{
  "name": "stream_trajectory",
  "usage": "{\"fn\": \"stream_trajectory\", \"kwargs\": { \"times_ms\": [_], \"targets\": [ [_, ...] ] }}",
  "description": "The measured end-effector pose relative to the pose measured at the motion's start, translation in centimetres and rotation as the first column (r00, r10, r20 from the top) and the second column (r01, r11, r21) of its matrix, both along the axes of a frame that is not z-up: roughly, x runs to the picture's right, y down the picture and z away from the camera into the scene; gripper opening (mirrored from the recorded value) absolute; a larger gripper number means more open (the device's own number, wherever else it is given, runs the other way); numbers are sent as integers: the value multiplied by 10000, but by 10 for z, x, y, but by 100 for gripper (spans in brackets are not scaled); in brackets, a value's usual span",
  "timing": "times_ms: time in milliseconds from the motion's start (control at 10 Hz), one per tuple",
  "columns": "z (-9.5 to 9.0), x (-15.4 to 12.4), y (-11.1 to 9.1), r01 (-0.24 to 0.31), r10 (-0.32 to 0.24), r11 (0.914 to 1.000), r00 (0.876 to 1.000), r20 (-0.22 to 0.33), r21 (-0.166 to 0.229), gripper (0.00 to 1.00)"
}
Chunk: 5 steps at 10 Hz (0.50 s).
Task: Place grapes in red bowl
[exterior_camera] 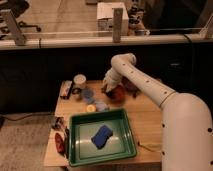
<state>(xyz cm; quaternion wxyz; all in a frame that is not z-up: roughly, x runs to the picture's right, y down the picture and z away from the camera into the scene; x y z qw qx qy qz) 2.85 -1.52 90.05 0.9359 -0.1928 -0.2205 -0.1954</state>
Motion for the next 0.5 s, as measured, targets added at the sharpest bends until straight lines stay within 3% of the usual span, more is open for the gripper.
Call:
{"fn": "stream_trajectory", "kwargs": {
  "times_ms": [500],
  "targets": [
    [0,-1,0,94,-94,10000,9999,89,15,18]
  ]
}}
